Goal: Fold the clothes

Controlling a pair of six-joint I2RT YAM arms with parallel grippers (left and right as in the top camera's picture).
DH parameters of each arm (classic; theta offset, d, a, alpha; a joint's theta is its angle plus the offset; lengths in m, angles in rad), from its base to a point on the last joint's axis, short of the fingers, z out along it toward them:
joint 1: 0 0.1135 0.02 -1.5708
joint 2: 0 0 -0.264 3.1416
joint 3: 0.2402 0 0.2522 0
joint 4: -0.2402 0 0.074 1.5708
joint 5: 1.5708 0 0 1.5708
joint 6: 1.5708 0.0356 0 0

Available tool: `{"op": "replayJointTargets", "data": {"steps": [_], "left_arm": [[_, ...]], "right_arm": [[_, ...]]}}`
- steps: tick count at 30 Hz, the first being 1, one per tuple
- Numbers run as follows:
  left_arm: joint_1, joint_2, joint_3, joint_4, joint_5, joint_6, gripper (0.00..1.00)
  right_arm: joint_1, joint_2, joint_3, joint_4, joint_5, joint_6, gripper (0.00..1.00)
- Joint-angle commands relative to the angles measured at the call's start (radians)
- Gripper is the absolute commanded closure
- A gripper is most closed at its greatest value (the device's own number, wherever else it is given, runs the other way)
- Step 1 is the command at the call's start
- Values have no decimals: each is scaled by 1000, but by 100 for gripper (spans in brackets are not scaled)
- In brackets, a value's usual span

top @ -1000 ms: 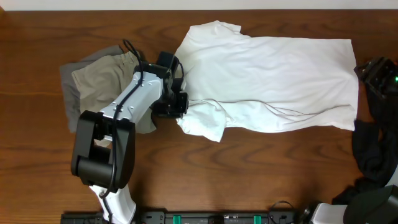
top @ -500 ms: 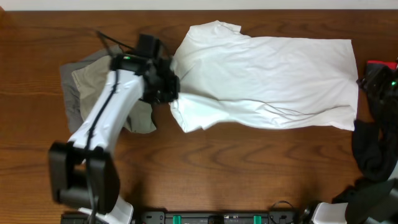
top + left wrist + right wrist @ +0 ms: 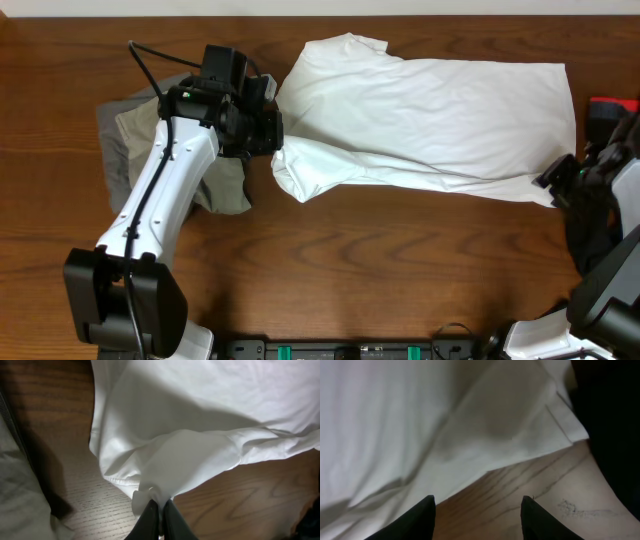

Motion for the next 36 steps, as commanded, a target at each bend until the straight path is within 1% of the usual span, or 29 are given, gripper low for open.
{"op": "replayJointTargets", "data": {"steps": [1,4,7,15,19,20,21,23,24,27,32,33,34,35,36], "left_arm": [[0,2,11,1,6,2,94],[0,2,11,1,6,2,94],[0,2,11,1,6,2,94],[0,2,11,0,6,-1,94],[0,2,11,1,6,-1,94],[0,2,11,0,6,-1,94],[0,2,11,0,6,-1,94],[0,2,11,-2,6,-1,94],[0,2,11,-3,6,-1,94],[0,2,11,-3,6,-1,94],[0,2,11,-3,6,-1,94],[0,2,11,-3,6,-1,94],[0,2,11,-3,6,-1,94],[0,2,11,-3,6,-1,94],[0,2,11,-3,6,-1,93]], "right_arm": [[11,2,-24,15,77,48,45],[11,3,-48,80,135,56,44],[12,3,-89,171,113,100,46],[12,3,-179,314,113,159,53],[12,2,-190,372,106,158,70],[11,0,-187,381,91,151,77],[11,-3,-183,392,58,128,81],[11,-14,-173,407,-35,62,86],[11,-21,-167,406,-55,52,89],[9,-53,-164,395,-60,40,99],[5,-76,-164,387,-46,34,99],[5,-76,-164,380,-43,34,96],[5,-76,-164,371,-32,35,86],[5,-76,-164,352,-6,35,70],[5,-76,-164,338,28,35,60]]}}
